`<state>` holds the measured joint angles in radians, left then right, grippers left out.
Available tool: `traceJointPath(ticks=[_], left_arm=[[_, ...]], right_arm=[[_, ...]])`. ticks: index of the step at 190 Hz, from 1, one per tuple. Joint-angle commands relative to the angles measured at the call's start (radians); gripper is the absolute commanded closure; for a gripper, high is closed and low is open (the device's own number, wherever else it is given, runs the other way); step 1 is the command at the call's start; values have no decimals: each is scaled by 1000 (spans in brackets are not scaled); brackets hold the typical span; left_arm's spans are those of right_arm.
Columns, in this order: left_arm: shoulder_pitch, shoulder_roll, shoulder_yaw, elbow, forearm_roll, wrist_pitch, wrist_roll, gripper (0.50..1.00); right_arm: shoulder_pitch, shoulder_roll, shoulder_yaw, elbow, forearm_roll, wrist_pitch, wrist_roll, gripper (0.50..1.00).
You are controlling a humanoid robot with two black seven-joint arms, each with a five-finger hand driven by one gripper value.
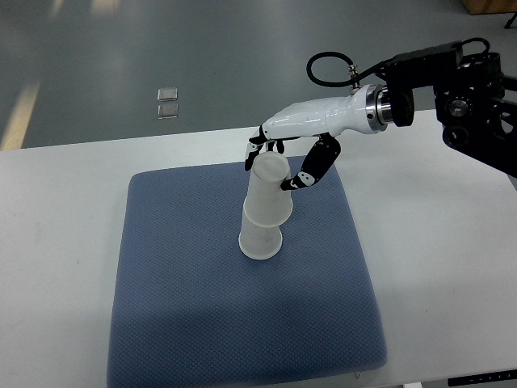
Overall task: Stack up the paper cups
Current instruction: 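Lower the held cup onto the upside-down cup on the pad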
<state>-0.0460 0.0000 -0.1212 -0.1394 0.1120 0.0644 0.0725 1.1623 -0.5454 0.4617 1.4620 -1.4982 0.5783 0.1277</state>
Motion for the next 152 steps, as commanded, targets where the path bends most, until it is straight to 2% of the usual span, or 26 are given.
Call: traceJointPath(ticks=[1,152], left_arm=[[0,0,0,0,0,0,0,500],[0,0,0,0,0,0,0,500]], right_arm=[[0,1,0,0,1,-2,-11,904],[-12,44,0,-2,15,0,-22,906]])
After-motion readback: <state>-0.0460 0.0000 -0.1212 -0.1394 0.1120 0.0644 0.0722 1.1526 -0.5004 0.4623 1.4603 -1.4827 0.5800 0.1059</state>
